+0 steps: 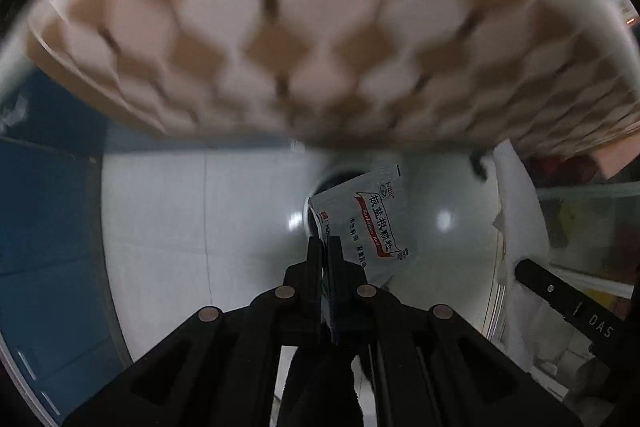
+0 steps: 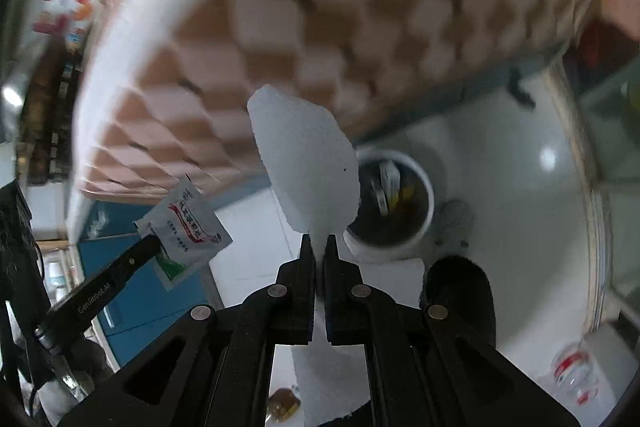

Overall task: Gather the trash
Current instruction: 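Carry the sachet and tissue over the bin and open both tools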

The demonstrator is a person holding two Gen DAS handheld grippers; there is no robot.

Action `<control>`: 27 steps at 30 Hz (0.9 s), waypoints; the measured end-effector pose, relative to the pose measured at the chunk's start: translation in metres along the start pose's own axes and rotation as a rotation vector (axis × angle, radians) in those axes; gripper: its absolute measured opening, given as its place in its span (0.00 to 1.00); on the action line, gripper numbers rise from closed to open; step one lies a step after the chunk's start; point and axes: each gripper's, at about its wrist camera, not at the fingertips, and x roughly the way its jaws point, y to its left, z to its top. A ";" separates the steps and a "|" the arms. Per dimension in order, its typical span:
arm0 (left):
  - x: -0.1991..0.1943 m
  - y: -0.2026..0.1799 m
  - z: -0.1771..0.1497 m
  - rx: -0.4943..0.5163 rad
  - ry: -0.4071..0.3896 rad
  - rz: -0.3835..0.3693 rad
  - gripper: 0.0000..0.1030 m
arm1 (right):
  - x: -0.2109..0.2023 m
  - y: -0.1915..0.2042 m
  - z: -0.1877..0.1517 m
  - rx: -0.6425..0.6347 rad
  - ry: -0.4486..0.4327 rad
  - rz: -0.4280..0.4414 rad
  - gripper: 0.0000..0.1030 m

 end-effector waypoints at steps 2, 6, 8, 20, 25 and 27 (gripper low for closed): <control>0.046 0.005 -0.002 -0.022 0.049 -0.021 0.00 | 0.045 -0.019 -0.009 0.032 0.042 -0.003 0.03; 0.163 0.010 0.001 -0.074 0.171 -0.058 0.00 | 0.143 -0.061 -0.015 0.101 0.102 -0.007 0.03; 0.223 0.011 0.003 -0.095 0.231 -0.083 0.00 | 0.201 -0.087 -0.016 0.139 0.126 0.006 0.03; 0.405 0.005 -0.001 -0.080 0.362 -0.109 0.05 | 0.411 -0.183 -0.021 0.176 0.236 0.005 0.04; 0.392 0.009 -0.002 -0.056 0.287 -0.059 1.00 | 0.420 -0.181 -0.021 0.123 0.247 -0.053 0.35; 0.381 0.014 -0.002 -0.058 0.265 -0.039 1.00 | 0.410 -0.182 -0.013 0.107 0.230 -0.083 0.57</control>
